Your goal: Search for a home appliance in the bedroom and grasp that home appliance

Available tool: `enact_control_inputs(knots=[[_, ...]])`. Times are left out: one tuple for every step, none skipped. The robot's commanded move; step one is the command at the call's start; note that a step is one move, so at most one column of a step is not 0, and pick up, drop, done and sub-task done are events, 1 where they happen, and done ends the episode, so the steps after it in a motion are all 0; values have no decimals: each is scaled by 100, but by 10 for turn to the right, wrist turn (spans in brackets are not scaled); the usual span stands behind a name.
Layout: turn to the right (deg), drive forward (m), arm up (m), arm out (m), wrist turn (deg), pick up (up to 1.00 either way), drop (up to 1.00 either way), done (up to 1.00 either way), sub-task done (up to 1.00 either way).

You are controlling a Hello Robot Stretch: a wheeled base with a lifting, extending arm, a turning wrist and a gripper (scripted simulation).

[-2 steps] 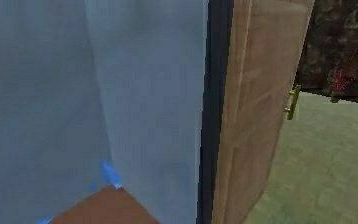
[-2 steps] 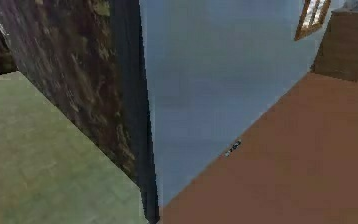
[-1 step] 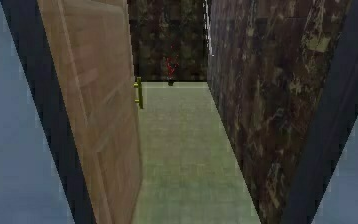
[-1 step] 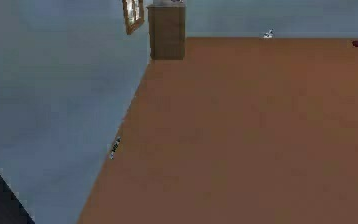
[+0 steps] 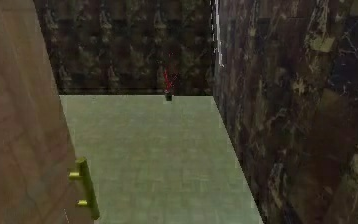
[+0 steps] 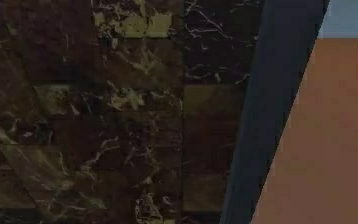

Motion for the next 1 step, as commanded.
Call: enact_control_inputs(knots=[[0,75,0,0,0,0,0,0,0]])
